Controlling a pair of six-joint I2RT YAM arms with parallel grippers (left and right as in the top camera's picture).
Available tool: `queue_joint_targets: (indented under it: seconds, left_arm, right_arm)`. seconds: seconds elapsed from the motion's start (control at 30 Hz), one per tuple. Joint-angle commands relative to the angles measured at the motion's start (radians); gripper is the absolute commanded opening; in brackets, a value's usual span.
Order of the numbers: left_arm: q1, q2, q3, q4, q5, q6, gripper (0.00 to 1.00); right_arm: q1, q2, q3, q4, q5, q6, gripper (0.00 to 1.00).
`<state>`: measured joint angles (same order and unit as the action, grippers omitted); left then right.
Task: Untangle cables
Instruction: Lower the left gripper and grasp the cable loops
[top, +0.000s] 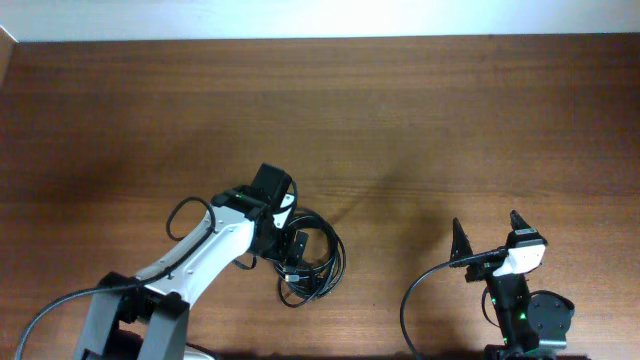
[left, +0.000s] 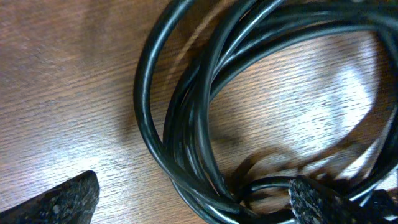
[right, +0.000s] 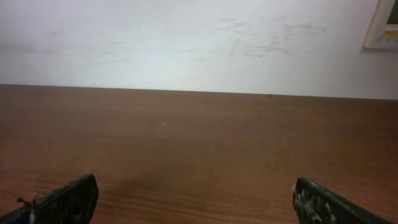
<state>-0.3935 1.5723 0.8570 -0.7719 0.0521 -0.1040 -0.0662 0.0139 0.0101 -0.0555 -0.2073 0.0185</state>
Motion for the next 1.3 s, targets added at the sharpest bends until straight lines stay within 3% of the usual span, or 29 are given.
queue_joint_targets:
  seconds: [0.0,0.3,0.4,0.53,0.63,0.83,0.93,1.0,1.1,1.27]
  left_arm:
    - [-0.003,0.030,-0.026,0.005,0.011,-0.015,0.99]
    - [-0.003,0.032,-0.040,0.026,0.010,-0.015,0.80]
    - [-0.003,0.032,-0.068,0.065,0.003,-0.015,0.86]
    - [-0.003,0.032,-0.068,0.072,0.003,-0.015,0.84]
    - [-0.003,0.032,-0.069,0.072,-0.009,-0.015,0.70]
    - [-0.003,0.033,-0.072,0.073,-0.024,-0.015,0.53]
    - [-0.003,0.033,-0.072,0.080,-0.023,-0.015,0.38]
    - [-0.003,0.033,-0.072,0.088,-0.023,-0.015,0.19]
    - [-0.003,0.033,-0.072,0.106,-0.022,-0.015,0.00]
    - [-0.003,0.033,-0.072,0.164,-0.021,-0.016,0.00]
  right_arm:
    - [0.005,-0.005,-0.005,-0.005,-0.017,-0.003,0.99]
    - [0.005,-0.005,-0.005,-0.005,-0.017,-0.003,0.99]
    - [0.005,-0.005,-0.005,-0.005,-0.017,-0.003,0.99]
    - [0.005,-0.005,-0.005,-0.005,-0.017,-0.004,0.99]
    - [0.005,-0.005,-0.005,-0.005,-0.017,-0.003,0.99]
    - [0.005,-0.005,-0.005,-0.005,-0.017,-0.003,0.99]
    - [0.005,-0.005,-0.005,-0.005,-0.017,-0.003,0.99]
    - [0.005,-0.005,-0.005,-0.005,-0.017,-0.003,0.99]
    - [0.005,-0.005,-0.005,-0.005,-0.017,-0.003,0.99]
    - [0.005,-0.005,-0.005,-0.005,-0.017,-0.003,0.99]
